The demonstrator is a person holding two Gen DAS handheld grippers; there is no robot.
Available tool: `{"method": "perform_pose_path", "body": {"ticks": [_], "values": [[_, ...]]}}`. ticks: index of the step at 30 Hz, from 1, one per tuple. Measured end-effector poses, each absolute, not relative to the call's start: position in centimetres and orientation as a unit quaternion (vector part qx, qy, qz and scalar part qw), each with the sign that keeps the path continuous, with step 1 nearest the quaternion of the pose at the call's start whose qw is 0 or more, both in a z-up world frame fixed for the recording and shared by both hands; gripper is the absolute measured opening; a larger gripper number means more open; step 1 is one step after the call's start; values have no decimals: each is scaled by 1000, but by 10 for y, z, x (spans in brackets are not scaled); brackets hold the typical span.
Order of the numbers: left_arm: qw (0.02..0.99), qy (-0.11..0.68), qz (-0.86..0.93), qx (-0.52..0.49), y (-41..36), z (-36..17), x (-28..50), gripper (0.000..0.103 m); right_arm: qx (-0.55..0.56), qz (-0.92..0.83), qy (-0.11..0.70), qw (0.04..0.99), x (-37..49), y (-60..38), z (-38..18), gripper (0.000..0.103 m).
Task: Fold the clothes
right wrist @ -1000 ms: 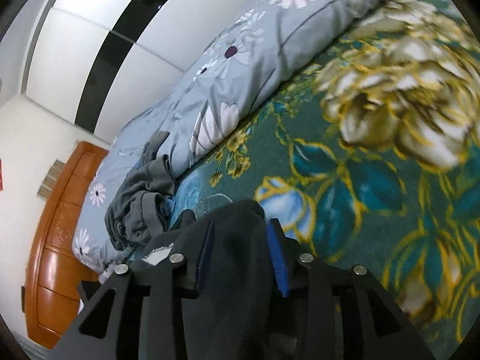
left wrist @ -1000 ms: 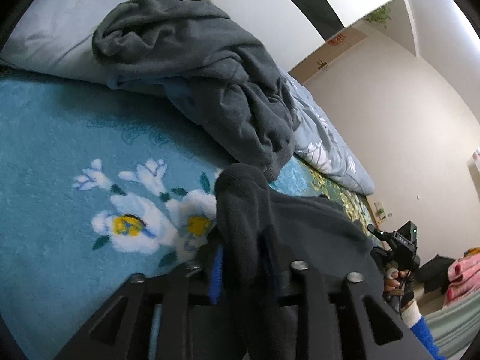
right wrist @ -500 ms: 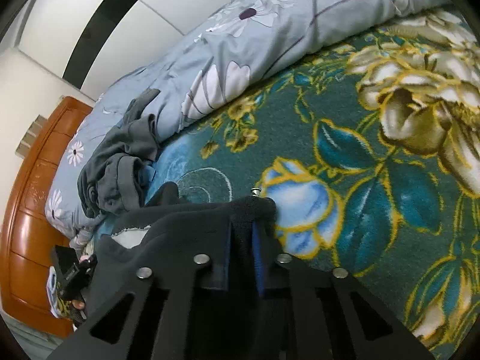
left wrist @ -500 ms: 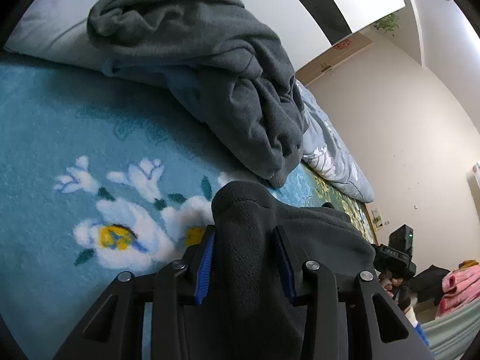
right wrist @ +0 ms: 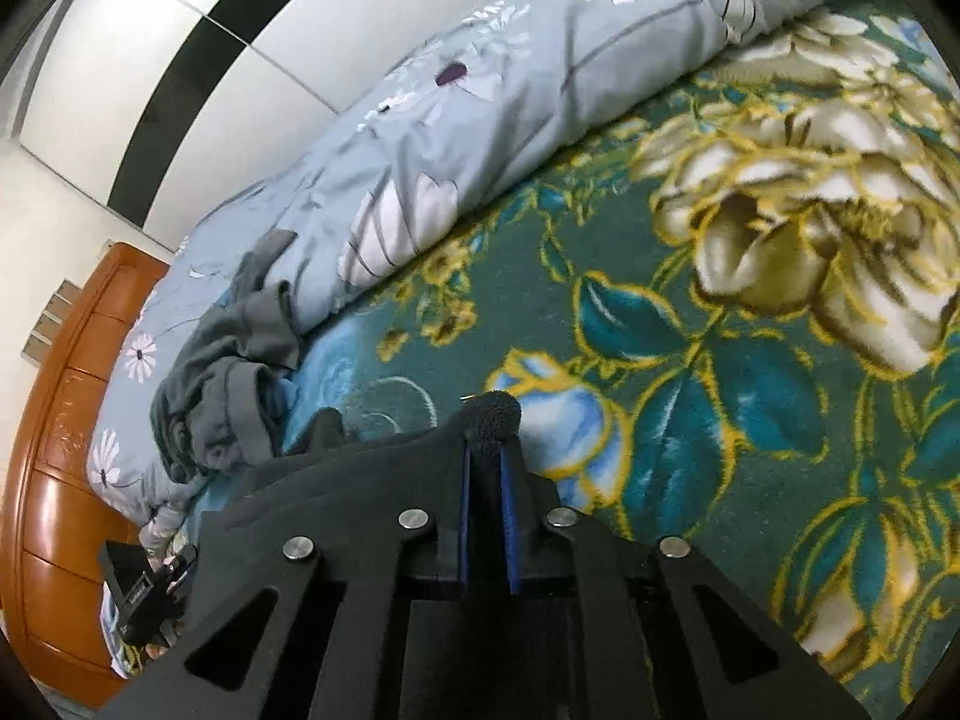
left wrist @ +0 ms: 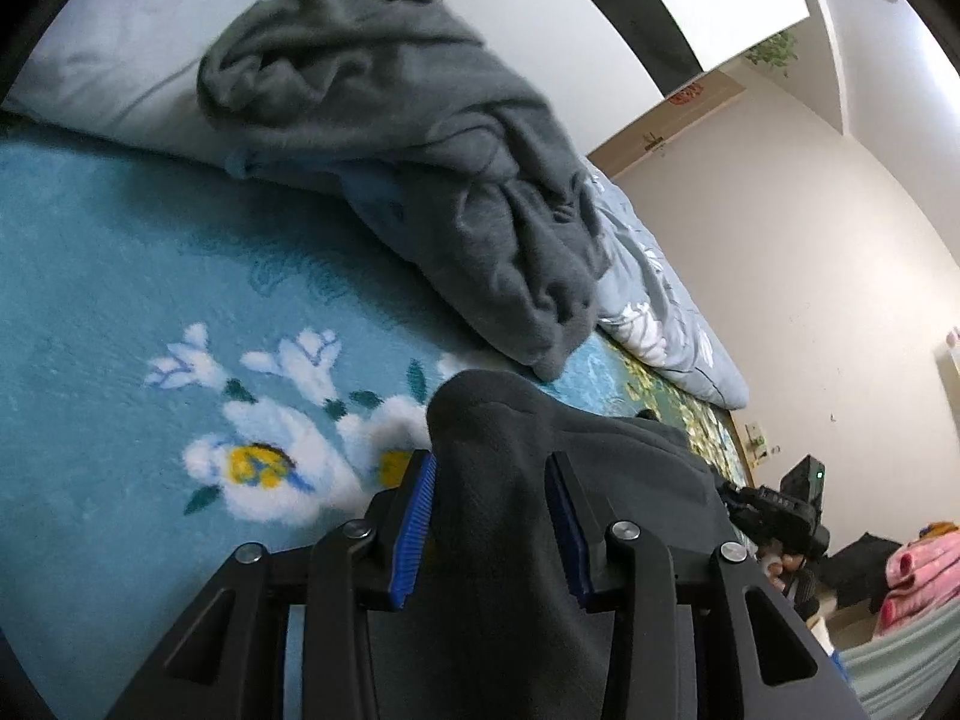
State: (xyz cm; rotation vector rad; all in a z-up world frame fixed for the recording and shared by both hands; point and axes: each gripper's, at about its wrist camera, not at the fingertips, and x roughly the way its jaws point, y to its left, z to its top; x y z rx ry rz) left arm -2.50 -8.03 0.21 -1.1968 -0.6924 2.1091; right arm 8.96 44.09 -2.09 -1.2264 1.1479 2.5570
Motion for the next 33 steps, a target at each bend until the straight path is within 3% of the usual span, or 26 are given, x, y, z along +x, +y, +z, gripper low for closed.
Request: {"method": "perform_pose_path", "body": {"ticks": [3,5,7,10,15,17,18,33], "values": [[317,-260,801,-436,-87,19,-5,62,-382,843,379,26,106,439,-1,19],[327,-256,804,-427,-90,25,12,72,-371,849,376,17,128,435,10,41],[333,-251,807,-418,-92,27,32,81,-366,852,375,7,154,429,12,57],[328,-243,814,-413,-95,24,58,88,-355,844,403,-7,202,419,0,70],[310,-259,814,-417,-106,8,95,98,-340,816,468,-2,252,405,-29,71],[310,-274,803,-430,-108,-3,104,102,-334,803,494,2,271,400,-41,82],[310,-282,797,-436,-109,-8,108,103,-330,801,499,4,276,396,-44,82],[272,-326,777,-464,-82,-28,143,103,-313,807,501,23,256,362,-47,83]]}}
